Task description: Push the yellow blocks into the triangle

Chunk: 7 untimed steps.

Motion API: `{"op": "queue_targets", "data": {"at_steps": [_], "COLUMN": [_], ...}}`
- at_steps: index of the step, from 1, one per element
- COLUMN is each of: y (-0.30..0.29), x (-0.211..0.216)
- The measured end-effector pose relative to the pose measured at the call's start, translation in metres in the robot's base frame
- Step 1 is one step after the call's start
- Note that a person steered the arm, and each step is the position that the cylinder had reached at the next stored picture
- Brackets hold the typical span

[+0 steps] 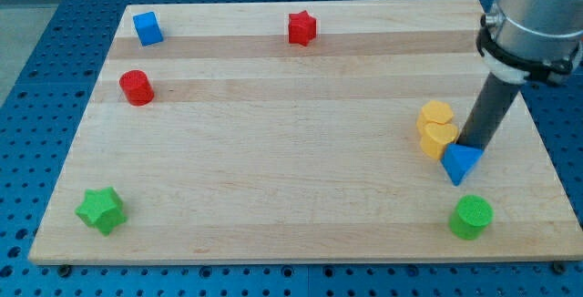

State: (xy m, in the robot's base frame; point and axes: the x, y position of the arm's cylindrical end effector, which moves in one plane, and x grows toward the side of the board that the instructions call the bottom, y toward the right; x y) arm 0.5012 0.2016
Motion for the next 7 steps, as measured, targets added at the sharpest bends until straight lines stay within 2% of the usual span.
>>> {"op": "queue_targets", "data": {"at_steps": [1, 3, 4, 7], "y": [0.000, 0.017, -0.035, -0.032], "x": [0.006, -0.111, -0.075, -0.046]}}
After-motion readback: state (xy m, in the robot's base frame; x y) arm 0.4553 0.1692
